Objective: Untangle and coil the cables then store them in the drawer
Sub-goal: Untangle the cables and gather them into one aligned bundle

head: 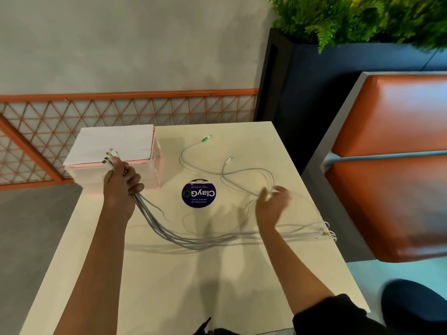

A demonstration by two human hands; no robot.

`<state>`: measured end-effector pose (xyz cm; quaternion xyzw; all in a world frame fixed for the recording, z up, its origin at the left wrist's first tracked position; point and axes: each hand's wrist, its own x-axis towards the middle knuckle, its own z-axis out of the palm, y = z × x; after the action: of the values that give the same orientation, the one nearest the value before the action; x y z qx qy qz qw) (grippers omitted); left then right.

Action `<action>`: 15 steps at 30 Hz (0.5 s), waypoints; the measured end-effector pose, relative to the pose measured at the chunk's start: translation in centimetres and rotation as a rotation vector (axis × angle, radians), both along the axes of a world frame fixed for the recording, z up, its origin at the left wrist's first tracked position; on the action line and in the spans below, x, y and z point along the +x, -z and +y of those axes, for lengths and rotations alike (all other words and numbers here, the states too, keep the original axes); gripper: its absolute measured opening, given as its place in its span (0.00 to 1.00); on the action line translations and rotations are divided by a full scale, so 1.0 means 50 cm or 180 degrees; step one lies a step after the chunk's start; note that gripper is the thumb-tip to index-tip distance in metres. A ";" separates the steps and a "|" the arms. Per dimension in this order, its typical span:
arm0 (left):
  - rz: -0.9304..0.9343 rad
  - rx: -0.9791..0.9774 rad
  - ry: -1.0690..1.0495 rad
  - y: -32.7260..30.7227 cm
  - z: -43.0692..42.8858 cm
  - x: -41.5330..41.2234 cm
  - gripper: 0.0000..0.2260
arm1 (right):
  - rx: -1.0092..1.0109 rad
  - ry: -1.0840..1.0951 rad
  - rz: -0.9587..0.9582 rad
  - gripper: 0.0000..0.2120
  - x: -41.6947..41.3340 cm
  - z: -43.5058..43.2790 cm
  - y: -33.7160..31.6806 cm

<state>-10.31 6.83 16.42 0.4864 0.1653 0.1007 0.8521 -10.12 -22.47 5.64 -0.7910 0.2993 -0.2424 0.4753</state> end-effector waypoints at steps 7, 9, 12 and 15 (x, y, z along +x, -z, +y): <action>-0.0124 -0.0292 0.0149 -0.015 0.005 0.002 0.19 | 0.0448 -0.4456 0.1123 0.28 -0.079 0.265 -0.060; -0.0161 -0.0316 0.0166 -0.018 0.008 0.002 0.19 | 0.0081 -0.4667 0.1126 0.21 -0.093 0.285 -0.047; -0.0199 -0.0371 0.0121 -0.021 0.024 0.000 0.19 | -0.0707 -0.4420 0.0747 0.13 -0.099 0.262 0.000; -0.0176 -0.0338 -0.0051 -0.031 0.040 0.003 0.19 | -0.0443 -0.4186 0.1098 0.11 -0.095 0.214 0.022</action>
<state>-10.18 8.83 17.96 0.4361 0.1507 0.1120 0.8801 -14.89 -11.80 4.55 -0.8644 -0.1884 0.2076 0.4173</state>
